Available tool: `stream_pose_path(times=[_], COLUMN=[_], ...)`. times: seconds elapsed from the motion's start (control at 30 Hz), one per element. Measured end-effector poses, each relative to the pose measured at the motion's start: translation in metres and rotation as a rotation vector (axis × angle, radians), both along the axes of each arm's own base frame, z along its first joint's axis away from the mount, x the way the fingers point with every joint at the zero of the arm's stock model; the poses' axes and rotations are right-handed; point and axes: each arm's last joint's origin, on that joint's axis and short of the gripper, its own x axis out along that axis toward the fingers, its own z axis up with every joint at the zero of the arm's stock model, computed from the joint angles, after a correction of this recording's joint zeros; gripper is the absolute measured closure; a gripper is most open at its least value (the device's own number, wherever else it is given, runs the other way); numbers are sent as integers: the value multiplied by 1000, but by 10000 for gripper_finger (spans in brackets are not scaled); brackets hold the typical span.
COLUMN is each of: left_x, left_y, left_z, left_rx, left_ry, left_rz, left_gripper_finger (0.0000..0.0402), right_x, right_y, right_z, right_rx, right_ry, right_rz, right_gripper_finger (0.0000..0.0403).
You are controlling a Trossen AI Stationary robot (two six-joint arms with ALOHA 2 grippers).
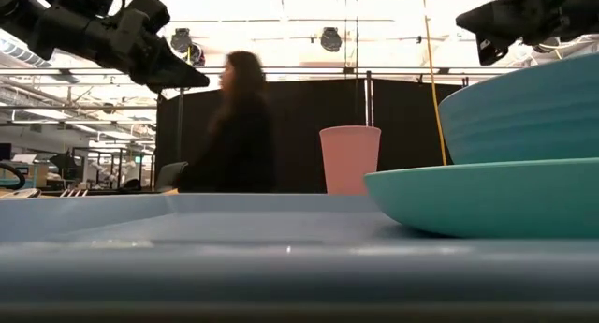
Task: Set up tray
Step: Put the pink cup on the blue tray to the top right of the blue plate
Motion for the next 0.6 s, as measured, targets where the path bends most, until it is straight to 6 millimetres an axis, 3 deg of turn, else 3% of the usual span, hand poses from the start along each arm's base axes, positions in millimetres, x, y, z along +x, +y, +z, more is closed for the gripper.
stream_pose_path(times=[0.1,0.27,0.4,0.6], left_x=[10,51,92,148], left_y=[1,5,9,1], left_z=[4,32,61,86], left_rx=[-5,33,54,81], left_ry=[65,213,337,486], left_rz=[7,-17,-73,-242], left_gripper_finger=[366,396,370,304], right_x=[0,0,0,0], right_y=[-1,-3,-4,-4], right_z=[-4,-8,-8,-11], right_rx=[-29,-70,-79,-83], right_ry=[6,19,22,53], right_rz=[-25,-105,-117,-117], right_gripper_finger=[402,402,402,402])
